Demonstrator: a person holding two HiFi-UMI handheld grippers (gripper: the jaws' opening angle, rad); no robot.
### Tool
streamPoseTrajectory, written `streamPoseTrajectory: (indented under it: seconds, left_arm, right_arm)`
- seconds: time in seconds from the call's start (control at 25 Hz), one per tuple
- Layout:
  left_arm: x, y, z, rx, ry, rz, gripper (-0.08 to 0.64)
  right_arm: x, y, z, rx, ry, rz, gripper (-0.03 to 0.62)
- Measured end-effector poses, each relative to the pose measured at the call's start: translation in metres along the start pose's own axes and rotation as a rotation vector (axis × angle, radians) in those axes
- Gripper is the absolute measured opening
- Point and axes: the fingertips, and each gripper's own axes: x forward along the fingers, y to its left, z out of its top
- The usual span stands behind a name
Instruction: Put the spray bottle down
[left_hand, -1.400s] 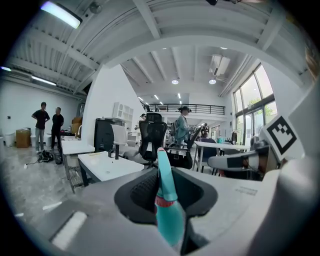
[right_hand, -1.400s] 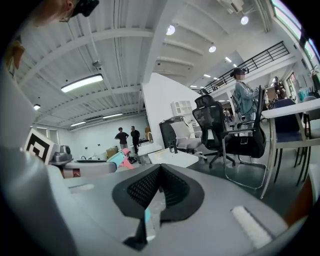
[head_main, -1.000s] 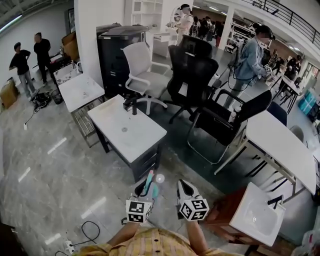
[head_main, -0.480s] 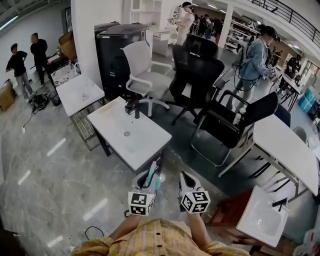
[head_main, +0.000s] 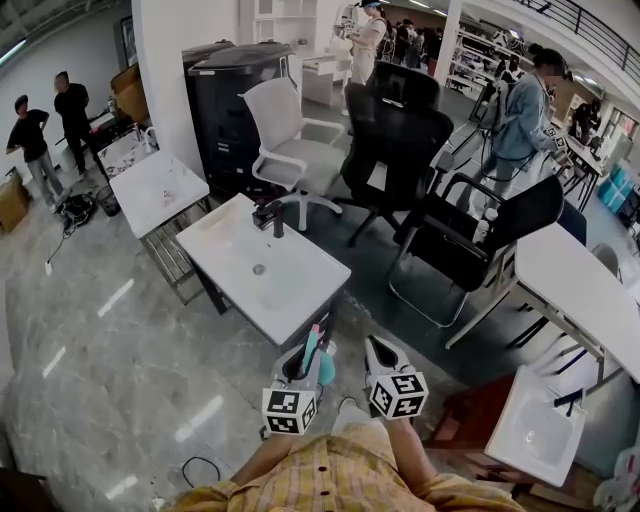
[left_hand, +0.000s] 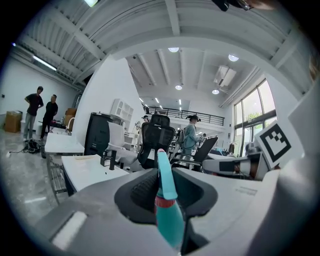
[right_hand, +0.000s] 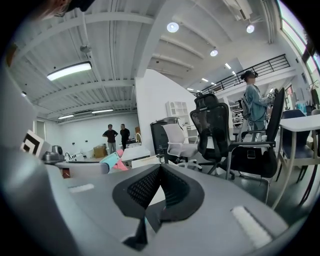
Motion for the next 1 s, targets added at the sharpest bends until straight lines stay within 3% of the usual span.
streamPoseTrajectory:
  seconds: [0.36, 0.6, 1.0]
  left_arm:
    - [0.049, 0.015, -0.003, 0.036, 0.022, 0.013, 0.089]
    - [0.088, 0.03, -0.002, 0.052, 0.052, 0.037, 0.089]
    - [0.185, 0.057, 0.008, 0.077, 0.088, 0.062, 0.089]
  right_arm:
    - [0.045, -0.029, 0.0, -0.021, 0.006, 0.007, 0.002]
    - [0.078, -0.039, 0.003, -0.05, 0.0, 0.065, 0.002]
    - [0.151, -0.089, 0.02, -0.011, 0.015, 0.121, 0.002]
